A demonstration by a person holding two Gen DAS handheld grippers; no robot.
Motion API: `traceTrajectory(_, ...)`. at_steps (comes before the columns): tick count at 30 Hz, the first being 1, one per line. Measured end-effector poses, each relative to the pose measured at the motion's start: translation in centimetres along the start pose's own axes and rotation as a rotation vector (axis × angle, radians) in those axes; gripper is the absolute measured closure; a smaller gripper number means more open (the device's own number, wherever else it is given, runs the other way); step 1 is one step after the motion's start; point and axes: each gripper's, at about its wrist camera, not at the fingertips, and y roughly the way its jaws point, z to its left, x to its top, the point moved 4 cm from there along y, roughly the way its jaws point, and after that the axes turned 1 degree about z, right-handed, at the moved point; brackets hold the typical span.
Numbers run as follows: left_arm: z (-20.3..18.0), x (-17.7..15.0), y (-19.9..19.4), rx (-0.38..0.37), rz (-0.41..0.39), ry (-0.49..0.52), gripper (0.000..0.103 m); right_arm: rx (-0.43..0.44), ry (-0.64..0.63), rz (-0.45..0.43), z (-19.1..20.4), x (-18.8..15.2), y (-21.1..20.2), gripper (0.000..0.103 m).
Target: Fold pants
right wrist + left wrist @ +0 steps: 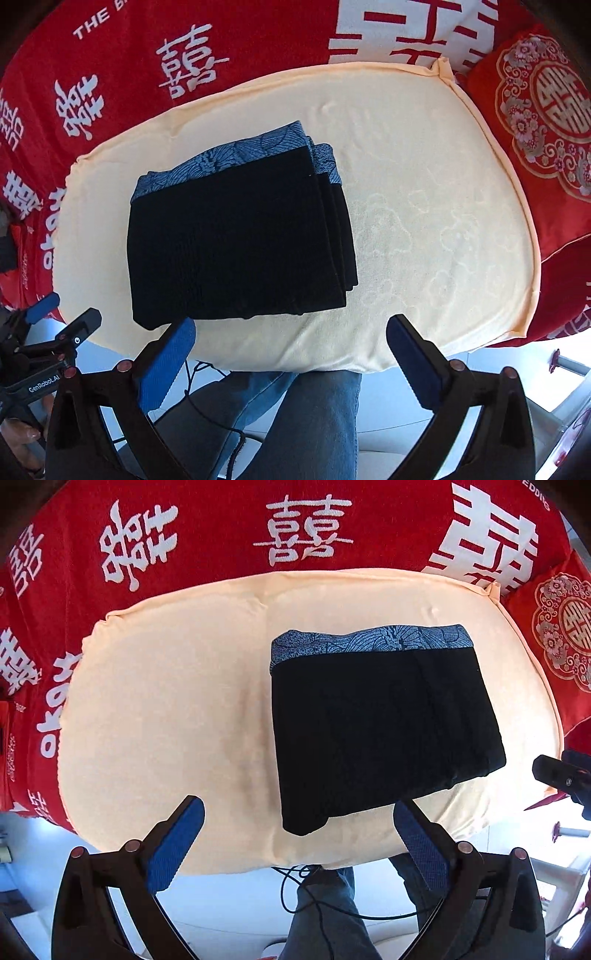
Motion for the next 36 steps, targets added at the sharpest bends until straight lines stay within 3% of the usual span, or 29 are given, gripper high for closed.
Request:
traceTrajectory(10, 0.8, -0.9, -2.5, 0.014, 0.01, -0.046, 0.0, -0.046, -0.036, 0.0, 3.7, -1.3, -2.4, 0.0)
traceTrajectory(25, 1.3, -0.7, -3.9, 0.017, -0.003, -0.075, 0.0, -0.064, -0.067, -0.005, 5.0, -1.4, -3.4, 0.0)
traceTrajectory(36, 0.6, -0.7, -4.5, 0.013, -0.013, -0.035, 0.0, -0.067, -0.069, -0.024, 5.5, -1.3, -3.9, 0.0)
